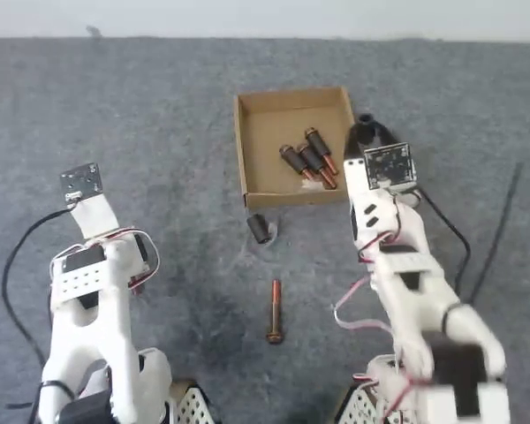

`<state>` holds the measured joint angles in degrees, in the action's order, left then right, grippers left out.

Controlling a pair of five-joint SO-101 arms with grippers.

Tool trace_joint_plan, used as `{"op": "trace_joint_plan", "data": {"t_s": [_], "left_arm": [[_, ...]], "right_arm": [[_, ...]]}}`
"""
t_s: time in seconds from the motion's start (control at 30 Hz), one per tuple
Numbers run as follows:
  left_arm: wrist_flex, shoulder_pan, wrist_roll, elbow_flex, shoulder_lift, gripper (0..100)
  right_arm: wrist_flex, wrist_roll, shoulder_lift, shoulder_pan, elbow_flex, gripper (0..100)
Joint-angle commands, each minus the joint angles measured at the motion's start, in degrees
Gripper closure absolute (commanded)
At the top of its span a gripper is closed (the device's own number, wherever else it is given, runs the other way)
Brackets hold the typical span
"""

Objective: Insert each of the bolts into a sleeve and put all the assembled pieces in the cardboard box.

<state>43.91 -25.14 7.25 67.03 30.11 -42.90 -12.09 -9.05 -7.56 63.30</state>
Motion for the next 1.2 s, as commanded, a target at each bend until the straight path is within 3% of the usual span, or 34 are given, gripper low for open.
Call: {"op": "trace_joint_plan", "data": {"t_s": [0.0,0.33,0.53,0.9,1.17], "left_arm": [[-1.14,0.09,-0.44,-0.48,2.64,99],[-1.14,0.09,-0.44,-0.57,2.64,99],[-1.23,0.09,-0.53,-0.57,2.64,99],[-2.37,0.18,-0.53,-0.48,2.64,99],[-2.37,0.18,-0.53,-0.48,2.64,99]], "right_arm": [[-13.05,-0.44,8.75,-2.51,-7.03,99.1],[-30.81,0.09,26.15,-15.52,-10.11,99.2],[-30.99,12.57,27.21,-17.98,-9.58,99.2],[-31.25,14.86,26.15,-24.31,1.32,99.2],[-30.99,17.23,14.99,-24.75,11.25,99.2]]}}
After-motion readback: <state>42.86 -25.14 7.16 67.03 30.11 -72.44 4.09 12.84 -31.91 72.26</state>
